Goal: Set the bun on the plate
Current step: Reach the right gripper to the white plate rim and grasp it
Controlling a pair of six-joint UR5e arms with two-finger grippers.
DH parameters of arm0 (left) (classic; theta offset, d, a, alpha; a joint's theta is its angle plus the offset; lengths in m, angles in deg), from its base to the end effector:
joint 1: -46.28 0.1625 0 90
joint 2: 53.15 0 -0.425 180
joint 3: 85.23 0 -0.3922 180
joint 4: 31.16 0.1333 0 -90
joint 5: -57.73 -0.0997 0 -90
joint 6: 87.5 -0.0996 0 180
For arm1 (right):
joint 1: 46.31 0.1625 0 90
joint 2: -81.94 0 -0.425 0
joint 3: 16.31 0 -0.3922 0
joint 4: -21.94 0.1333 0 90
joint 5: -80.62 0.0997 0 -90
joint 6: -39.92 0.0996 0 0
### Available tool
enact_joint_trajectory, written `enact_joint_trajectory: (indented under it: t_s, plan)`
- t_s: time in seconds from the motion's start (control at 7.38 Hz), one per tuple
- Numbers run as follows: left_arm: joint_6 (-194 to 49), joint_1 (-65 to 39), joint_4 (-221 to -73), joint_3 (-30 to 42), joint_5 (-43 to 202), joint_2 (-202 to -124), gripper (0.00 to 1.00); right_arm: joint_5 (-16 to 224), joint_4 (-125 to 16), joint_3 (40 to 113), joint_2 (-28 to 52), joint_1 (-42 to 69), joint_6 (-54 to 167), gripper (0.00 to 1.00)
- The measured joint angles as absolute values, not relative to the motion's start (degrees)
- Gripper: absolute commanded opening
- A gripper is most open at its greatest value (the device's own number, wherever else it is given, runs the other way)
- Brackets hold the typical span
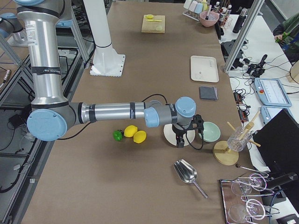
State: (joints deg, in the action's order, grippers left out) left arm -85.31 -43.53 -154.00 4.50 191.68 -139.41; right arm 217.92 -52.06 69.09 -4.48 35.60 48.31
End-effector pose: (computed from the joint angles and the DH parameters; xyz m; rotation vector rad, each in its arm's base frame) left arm -0.0626 -0.4856 0.6288 0.4621 0.7599 0.1603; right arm -0.0154 -0.5356 0.6331 0.1262 -0.8475 -0.1030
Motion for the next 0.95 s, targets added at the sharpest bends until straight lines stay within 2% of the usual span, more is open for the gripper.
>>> enact_joint_trajectory:
  t_s: [0.27, 0.95]
  plan:
    - [-85.34, -43.58, -154.09, 4.6, 191.73, -139.26, 0.98, 216.81, -33.73, 59.98, -4.89, 32.78, 58.19, 1.0]
    - [-85.39, -43.55, -154.07, 4.44, 191.76, -139.26, 0.98, 214.96, -27.83, 58.77, -4.52, 26.36, 63.51, 1.0]
